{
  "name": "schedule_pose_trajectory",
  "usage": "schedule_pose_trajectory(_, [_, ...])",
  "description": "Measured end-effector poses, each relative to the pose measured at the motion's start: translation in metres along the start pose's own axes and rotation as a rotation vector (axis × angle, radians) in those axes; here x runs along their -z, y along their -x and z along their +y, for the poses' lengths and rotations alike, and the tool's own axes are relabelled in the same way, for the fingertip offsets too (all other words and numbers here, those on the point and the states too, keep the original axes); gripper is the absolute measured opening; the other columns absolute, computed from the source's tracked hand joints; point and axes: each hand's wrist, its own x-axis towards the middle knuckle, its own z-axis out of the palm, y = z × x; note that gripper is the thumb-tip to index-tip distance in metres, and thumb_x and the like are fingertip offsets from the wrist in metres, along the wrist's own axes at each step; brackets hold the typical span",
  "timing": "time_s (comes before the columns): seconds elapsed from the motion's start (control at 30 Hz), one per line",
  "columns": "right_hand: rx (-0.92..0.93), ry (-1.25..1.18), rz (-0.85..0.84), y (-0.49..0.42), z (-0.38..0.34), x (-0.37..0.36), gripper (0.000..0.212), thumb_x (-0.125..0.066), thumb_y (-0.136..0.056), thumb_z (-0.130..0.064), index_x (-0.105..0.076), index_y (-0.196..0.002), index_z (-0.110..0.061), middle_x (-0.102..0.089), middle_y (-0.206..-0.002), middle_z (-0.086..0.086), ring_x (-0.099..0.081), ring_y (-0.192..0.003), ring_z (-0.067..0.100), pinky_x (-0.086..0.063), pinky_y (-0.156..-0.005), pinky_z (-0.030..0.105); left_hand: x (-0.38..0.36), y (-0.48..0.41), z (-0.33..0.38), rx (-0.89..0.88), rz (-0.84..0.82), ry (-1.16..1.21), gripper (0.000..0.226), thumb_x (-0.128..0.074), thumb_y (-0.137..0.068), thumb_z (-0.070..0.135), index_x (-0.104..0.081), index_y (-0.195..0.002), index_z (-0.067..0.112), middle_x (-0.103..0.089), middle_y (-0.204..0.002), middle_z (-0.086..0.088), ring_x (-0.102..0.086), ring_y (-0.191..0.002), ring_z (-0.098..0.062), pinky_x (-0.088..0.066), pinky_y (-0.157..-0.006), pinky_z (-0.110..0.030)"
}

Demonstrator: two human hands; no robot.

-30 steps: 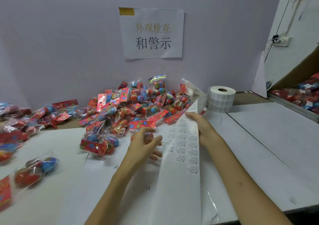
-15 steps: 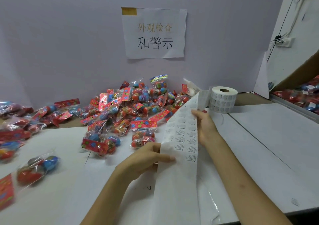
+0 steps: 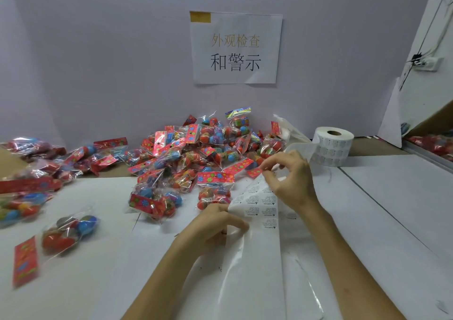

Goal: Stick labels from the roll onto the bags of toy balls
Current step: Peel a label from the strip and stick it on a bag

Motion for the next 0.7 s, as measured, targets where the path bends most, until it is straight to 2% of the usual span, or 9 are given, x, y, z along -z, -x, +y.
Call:
schedule_pose_trajectory(0.13, [0.131, 0.203, -0.157, 0.001, -0.010, -0.001, 0.010, -0.078, -0.076, -0.028, -0.072, -0.079, -0.036, -0.065, -0.088, -0.021, -0.046, -0.089, 0.012, -0.019, -0.082, 0.028, 0.000, 0.001, 0.001, 0.043, 0.052, 0.013, 0.038, -0.077, -0.069, 0.002, -0.079, -0.107, 0.003, -0.075, -0.114, -0.017, -0.068, -0.111, -0.044, -0.049, -0.108, -0.055])
schedule_pose_trajectory(0.2, [0.140, 0.252, -0.222, 0.002, -0.012, -0.001, 0.015, -0.077, -0.072, -0.030, -0.070, -0.077, -0.042, -0.063, -0.085, -0.019, -0.046, -0.087, 0.010, -0.017, -0.080, 0.028, -0.001, 0.002, 0.002, 0.034, 0.066, 0.014, 0.045, -0.077, -0.062, 0.007, -0.078, -0.106, 0.002, -0.073, -0.108, -0.019, -0.066, -0.097, -0.039, -0.049, -0.096, -0.042])
schedule_pose_trajectory(0.23, [0.126, 0.247, -0.281, 0.003, -0.013, -0.001, 0.020, -0.078, -0.073, -0.026, -0.068, -0.074, -0.043, -0.063, -0.081, -0.019, -0.047, -0.085, 0.008, -0.019, -0.080, 0.028, -0.002, 0.003, 0.003, 0.025, 0.074, 0.012, 0.045, -0.077, -0.060, 0.007, -0.078, -0.105, 0.000, -0.070, -0.105, -0.024, -0.062, -0.092, -0.035, -0.046, -0.086, -0.042])
schedule_pose_trajectory(0.3, [0.037, 0.106, -0.443, 0.007, -0.013, -0.003, 0.031, -0.079, -0.075, -0.015, -0.068, -0.070, -0.043, -0.066, -0.076, -0.016, -0.052, -0.078, 0.002, -0.031, -0.080, 0.026, -0.003, 0.003, 0.002, 0.020, 0.089, 0.031, 0.046, -0.077, -0.061, 0.005, -0.075, -0.105, -0.008, -0.065, -0.095, -0.022, -0.060, -0.088, -0.033, -0.045, -0.082, -0.044])
schedule_pose_trajectory(0.37, [-0.060, -0.056, -0.555, 0.010, -0.011, -0.003, 0.032, -0.077, -0.076, -0.007, -0.073, -0.069, -0.038, -0.069, -0.075, -0.012, -0.057, -0.070, 0.004, -0.043, -0.069, 0.020, -0.002, 0.001, 0.001, 0.023, 0.094, 0.042, 0.035, -0.077, -0.069, -0.002, -0.074, -0.103, -0.010, -0.068, -0.092, -0.021, -0.066, -0.086, -0.034, -0.053, -0.086, -0.045])
schedule_pose_trajectory(0.43, [-0.102, -0.129, -0.611, 0.011, -0.010, -0.003, 0.023, -0.077, -0.077, -0.010, -0.077, -0.072, -0.032, -0.072, -0.078, -0.007, -0.063, -0.074, 0.009, -0.050, -0.068, 0.024, 0.000, -0.001, 0.000, 0.025, 0.082, 0.042, 0.025, -0.074, -0.076, -0.006, -0.076, -0.101, -0.008, -0.073, -0.096, -0.023, -0.072, -0.090, -0.035, -0.056, -0.096, -0.048])
schedule_pose_trajectory(0.53, [-0.134, -0.186, -0.718, 0.012, -0.009, -0.002, 0.010, -0.084, -0.075, -0.020, -0.077, -0.075, -0.026, -0.072, -0.082, -0.005, -0.066, -0.083, 0.012, -0.052, -0.078, 0.026, -0.001, -0.001, 0.001, 0.023, 0.087, 0.020, 0.030, -0.080, -0.068, 0.000, -0.075, -0.096, -0.007, -0.071, -0.096, -0.023, -0.071, -0.098, -0.041, -0.051, -0.103, -0.054])
schedule_pose_trajectory(0.63, [-0.178, -0.163, -0.783, 0.013, -0.009, -0.003, 0.016, -0.088, -0.071, -0.021, -0.074, -0.080, -0.024, -0.071, -0.089, -0.004, -0.065, -0.088, 0.012, -0.053, -0.083, 0.030, -0.003, 0.002, 0.003, 0.020, 0.098, -0.033, 0.037, -0.081, -0.055, 0.009, -0.074, -0.090, -0.003, -0.066, -0.086, -0.019, -0.065, -0.084, -0.035, -0.051, -0.083, -0.050])
schedule_pose_trajectory(0.7, [-0.197, -0.158, -0.783, 0.013, -0.007, -0.003, 0.018, -0.088, -0.070, -0.019, -0.074, -0.081, -0.024, -0.071, -0.091, -0.004, -0.065, -0.088, 0.011, -0.053, -0.084, 0.029, -0.002, 0.002, 0.003, 0.019, 0.092, -0.034, 0.045, -0.080, -0.060, 0.006, -0.071, -0.101, -0.008, -0.067, -0.095, -0.025, -0.068, -0.092, -0.043, -0.051, -0.089, -0.050])
